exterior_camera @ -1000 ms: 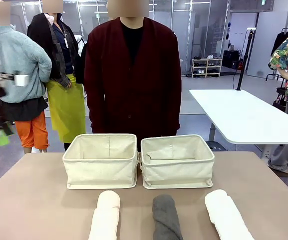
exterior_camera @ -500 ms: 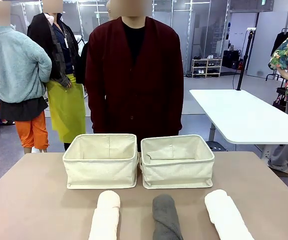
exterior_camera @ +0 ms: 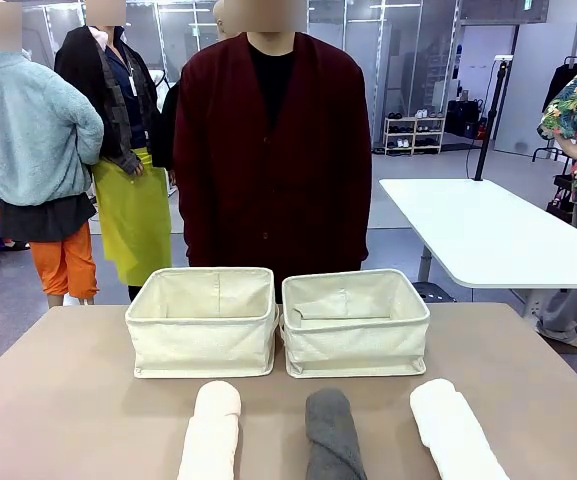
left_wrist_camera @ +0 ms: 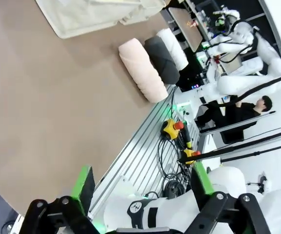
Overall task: Divide the towels into two baskets.
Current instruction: Pick up one hotel-folded towel from the bottom of the table and place it in the Fabric basket indicated by the person.
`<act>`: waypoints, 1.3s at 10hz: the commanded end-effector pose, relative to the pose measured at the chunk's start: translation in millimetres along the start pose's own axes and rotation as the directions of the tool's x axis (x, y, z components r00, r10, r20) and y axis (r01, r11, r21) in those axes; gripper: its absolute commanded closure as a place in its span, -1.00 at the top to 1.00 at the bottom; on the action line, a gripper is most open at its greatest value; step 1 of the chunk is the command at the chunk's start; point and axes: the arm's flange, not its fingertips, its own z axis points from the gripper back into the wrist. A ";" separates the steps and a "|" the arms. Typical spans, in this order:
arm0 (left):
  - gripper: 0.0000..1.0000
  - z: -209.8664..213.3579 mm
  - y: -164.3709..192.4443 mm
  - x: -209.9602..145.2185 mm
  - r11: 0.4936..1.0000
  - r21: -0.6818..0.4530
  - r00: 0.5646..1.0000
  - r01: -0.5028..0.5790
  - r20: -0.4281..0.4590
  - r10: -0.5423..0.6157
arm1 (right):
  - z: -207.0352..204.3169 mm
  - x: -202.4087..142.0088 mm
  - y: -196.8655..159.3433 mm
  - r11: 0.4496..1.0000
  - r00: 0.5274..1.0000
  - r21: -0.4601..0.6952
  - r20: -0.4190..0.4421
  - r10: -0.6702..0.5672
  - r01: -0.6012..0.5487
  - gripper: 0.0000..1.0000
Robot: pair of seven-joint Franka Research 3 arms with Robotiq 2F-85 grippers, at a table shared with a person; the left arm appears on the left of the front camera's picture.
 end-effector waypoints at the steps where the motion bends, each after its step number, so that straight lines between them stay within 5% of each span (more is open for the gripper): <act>1: 1.00 6.3 -9.3 -13.2 1.000 -0.001 0.999 0.021 0.031 -0.021 | 1.8 -2.6 2.1 1.000 1.000 0.007 -0.002 0.018 -0.018 1.00; 13: 1.00 6.3 -9.3 -13.2 1.000 -0.001 0.999 0.021 0.031 -0.021 | 1.8 -2.6 2.1 1.000 1.000 0.007 -0.002 0.018 -0.018 1.00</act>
